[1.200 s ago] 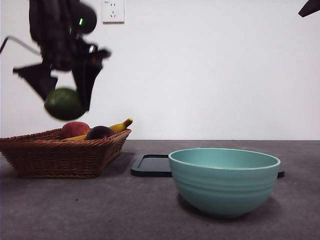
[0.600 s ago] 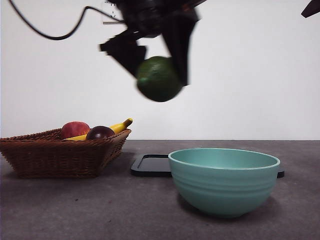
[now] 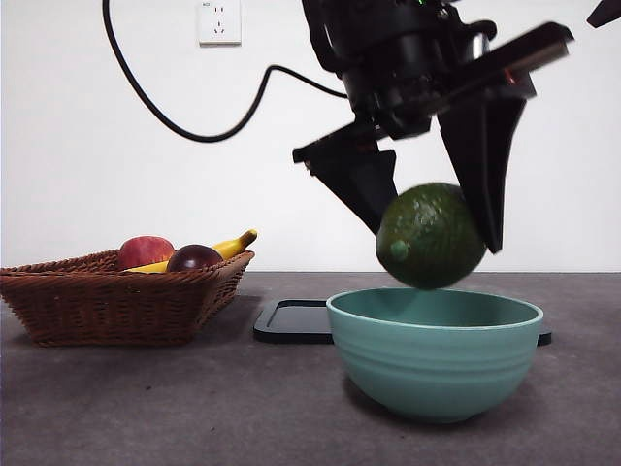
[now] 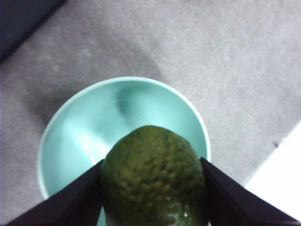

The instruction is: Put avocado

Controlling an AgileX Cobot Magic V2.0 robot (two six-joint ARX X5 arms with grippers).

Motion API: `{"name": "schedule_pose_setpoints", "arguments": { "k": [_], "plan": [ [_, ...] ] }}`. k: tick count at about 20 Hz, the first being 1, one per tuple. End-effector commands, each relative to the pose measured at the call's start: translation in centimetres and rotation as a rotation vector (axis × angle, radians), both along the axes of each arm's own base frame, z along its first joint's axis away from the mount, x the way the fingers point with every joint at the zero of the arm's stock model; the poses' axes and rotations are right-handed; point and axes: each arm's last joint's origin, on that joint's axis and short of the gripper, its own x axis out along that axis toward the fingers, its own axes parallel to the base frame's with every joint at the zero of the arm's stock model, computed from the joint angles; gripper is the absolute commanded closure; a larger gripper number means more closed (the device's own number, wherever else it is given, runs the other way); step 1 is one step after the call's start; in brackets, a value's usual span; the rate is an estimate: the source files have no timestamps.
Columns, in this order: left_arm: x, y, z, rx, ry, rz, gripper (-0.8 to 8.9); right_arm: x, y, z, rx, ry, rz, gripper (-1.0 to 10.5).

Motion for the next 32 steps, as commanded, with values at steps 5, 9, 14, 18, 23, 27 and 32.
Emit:
{"name": "schedule_pose_setpoints", "arguments": {
  "k": [5,9,14,18,23,27,32],
  "plan": [
    [0.6,-1.7,-3.2,0.047,0.036,-0.002,6.05,0.0,0.1,0.5,0.000,-0.019,0.010,3.0],
    [0.8,-1.8,-3.9,0.059,0.042,0.002,6.05,0.0,0.1,0.5,0.000,-0.020,0.010,3.0],
    [1.4,-2.2,-6.0,0.097,0.066,0.021,6.05,0.0,0.1,0.5,0.001,-0.020,0.010,3.0],
    [1.5,-2.3,-6.2,0.091,0.063,0.021,4.31,0.0,0.1,0.5,0.001,-0.019,0.010,3.0],
    [2.8,-2.2,-4.1,0.043,0.021,0.019,2.20,0.0,0.1,0.5,0.001,-0.021,0.010,3.0],
    [3.0,-2.0,-0.8,0.053,0.020,0.004,2.20,-0.9,-0.2,1.0,0.015,-0.054,0.009,3.0],
    [1.7,-1.4,3.1,0.072,0.014,-0.063,2.20,-2.4,-0.8,1.8,0.041,-0.124,0.008,3.0]
  ]
}}
